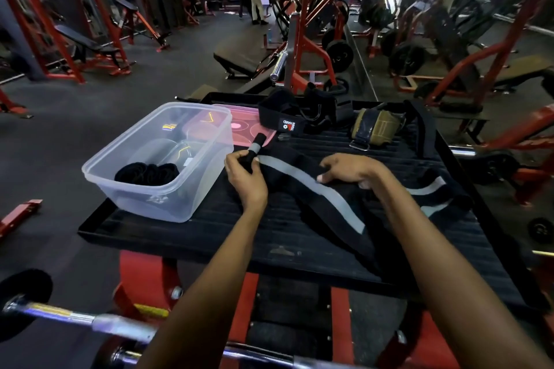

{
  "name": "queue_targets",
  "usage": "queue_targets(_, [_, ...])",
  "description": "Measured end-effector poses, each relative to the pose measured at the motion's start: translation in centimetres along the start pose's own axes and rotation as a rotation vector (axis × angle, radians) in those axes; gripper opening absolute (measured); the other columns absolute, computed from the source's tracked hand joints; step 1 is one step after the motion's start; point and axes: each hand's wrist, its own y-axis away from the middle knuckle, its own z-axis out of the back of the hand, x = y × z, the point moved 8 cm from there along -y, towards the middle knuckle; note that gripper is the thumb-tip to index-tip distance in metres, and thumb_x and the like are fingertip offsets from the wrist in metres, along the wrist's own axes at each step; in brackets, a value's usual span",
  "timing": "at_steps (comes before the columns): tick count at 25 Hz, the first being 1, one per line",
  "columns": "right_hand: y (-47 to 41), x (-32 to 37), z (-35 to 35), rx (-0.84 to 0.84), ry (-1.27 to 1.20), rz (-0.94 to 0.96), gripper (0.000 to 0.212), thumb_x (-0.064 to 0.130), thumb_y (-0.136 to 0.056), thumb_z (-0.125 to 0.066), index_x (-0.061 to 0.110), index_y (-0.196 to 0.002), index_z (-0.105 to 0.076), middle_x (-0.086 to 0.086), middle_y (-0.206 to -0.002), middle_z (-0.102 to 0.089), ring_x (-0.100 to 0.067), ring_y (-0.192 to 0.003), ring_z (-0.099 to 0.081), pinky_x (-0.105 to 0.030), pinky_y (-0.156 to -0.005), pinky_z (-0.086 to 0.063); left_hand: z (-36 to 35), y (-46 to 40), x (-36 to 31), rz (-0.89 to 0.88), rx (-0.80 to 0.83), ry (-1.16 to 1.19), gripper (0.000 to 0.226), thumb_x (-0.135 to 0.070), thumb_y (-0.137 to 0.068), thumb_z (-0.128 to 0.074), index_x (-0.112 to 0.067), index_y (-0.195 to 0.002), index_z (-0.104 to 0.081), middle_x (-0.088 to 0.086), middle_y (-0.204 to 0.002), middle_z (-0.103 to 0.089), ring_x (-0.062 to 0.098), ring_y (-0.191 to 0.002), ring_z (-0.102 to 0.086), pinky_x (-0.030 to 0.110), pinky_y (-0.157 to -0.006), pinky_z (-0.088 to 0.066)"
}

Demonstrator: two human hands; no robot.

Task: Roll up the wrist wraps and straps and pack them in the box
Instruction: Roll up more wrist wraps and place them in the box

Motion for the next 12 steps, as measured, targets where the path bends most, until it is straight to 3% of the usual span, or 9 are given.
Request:
queue_targets(3, [2.2, 0.6, -1.7, 0.084, -0.670, -0.083, 0.020, 0.004, -0.091, -0.052, 0.004, -0.073, -0.061, 0.000, -0.059, -0.066, -0.008, -0.052, -0.062, -0.025, -0.055, -0.053, 0.0, -0.2, 1.3, 0.142, -0.009, 0.087, 0.019, -0.001, -0.084, -0.063, -0.004, -0.101, -0.055, 0.008, -0.106, -0.061, 0.019, -0.099, -0.055, 0.020, -0.088, -0.042])
queue_targets(5, [3.4, 1.2, -4.6, 0.198, -1.014, -0.141, 0.024, -0.002, -0.092, -0.044, -0.001, -0.074, -0.060, -0.008, -0.062, -0.065, -0.013, -0.052, -0.065, -0.022, -0.050, -0.055, -0.2, -0.3, 1.8, 0.189, 0.015, 0.133, 0.021, -0.001, -0.083, -0.065, -0.006, -0.101, -0.058, 0.004, -0.103, -0.062, 0.017, -0.097, -0.057, 0.024, -0.092, -0.047])
queue_targets(6, [3.7, 1.3, -5.7, 0.202, -0.977, -0.146, 0.021, -0.002, -0.092, -0.044, -0.002, -0.078, -0.059, -0.009, -0.068, -0.064, -0.014, -0.056, -0.065, -0.021, -0.053, -0.055, -0.5, -0.2, 1.7, 0.196, 0.045, 0.146, 0.022, 0.000, -0.082, -0.066, -0.005, -0.102, -0.059, 0.003, -0.102, -0.062, 0.015, -0.095, -0.056, 0.018, -0.089, -0.048])
queue_targets(8, [3.7, 0.8, -6.6, 0.130, -0.626, -0.135, 0.007, 0.004, -0.092, -0.052, 0.000, -0.091, -0.057, -0.011, -0.085, -0.063, -0.017, -0.073, -0.064, -0.025, -0.063, -0.054, -1.2, 0.1, 1.6, 0.203, 0.125, 0.170, 0.025, 0.002, -0.081, -0.066, -0.002, -0.105, -0.061, 0.004, -0.102, -0.062, 0.013, -0.093, -0.057, 0.006, -0.080, -0.045])
queue_targets(10, [3.6, 0.3, -5.4, 0.057, -0.198, -0.151, 0.011, 0.015, -0.093, -0.054, 0.004, -0.093, -0.055, -0.009, -0.085, -0.059, -0.020, -0.070, -0.060, -0.022, -0.053, -0.052, -2.1, 0.4, 1.8, 0.239, 0.214, 0.217, 0.026, 0.005, -0.081, -0.065, -0.001, -0.106, -0.061, 0.007, -0.101, -0.063, 0.013, -0.093, -0.057, 0.007, -0.079, -0.046])
queue_targets(12, [2.8, 0.3, -3.1, -0.134, 0.015, -0.126, 0.018, 0.019, -0.095, -0.049, 0.005, -0.104, -0.055, -0.009, -0.095, -0.059, -0.025, -0.078, -0.061, -0.024, -0.059, -0.049, -2.8, 0.8, 1.8, 0.287, 0.292, 0.264, 0.026, 0.007, -0.082, -0.063, -0.004, -0.105, -0.061, 0.006, -0.100, -0.063, 0.013, -0.090, -0.058, 0.015, -0.083, -0.048])
